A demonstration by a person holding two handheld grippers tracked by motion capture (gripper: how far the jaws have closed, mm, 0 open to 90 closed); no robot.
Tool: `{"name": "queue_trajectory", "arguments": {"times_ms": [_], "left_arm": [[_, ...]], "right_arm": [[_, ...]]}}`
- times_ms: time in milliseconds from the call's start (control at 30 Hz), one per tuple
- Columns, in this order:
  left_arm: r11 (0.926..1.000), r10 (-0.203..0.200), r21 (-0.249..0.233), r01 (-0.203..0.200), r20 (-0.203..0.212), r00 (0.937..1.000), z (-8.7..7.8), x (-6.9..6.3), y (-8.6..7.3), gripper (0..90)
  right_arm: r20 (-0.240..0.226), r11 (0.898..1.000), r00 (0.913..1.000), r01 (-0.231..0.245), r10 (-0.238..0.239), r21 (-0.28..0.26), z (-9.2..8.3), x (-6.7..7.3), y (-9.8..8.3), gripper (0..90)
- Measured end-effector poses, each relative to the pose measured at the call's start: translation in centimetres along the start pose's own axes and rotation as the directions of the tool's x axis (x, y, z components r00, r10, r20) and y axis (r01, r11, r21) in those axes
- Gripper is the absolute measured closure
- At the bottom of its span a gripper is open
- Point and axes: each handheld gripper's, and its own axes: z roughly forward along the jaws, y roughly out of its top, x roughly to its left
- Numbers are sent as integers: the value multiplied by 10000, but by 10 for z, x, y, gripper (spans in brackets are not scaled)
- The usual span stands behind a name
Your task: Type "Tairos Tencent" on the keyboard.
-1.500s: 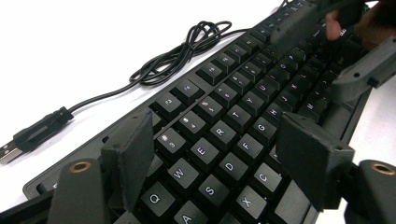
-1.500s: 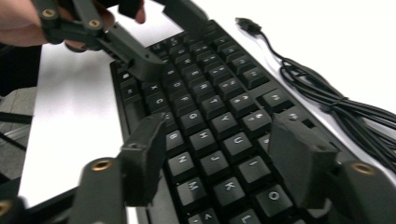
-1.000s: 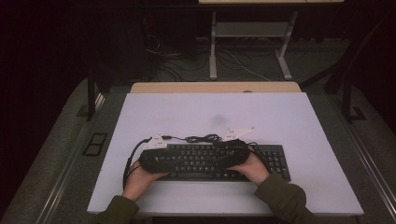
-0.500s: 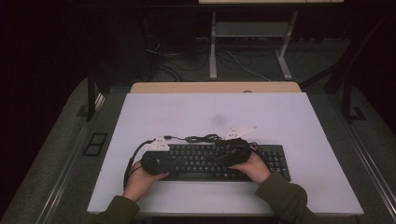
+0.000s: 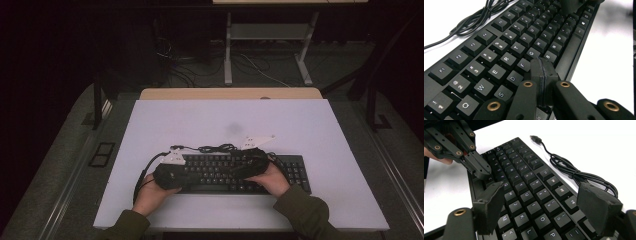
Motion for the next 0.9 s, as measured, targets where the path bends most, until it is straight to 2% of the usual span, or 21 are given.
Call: {"name": "queue_trajectory", "arguments": {"times_ms": [600,900], "left_arm": [[9995,134,287,-135,63,9999,6,0,-1,891],[9999,131,29,-131,-126,9998,1,-2,2,891]], "right_arm": [[38,10000,10000,-11,11,-3,1,1,0,219],[26,10000,10000,16,-15,-71,-1,0,1,219]]}}
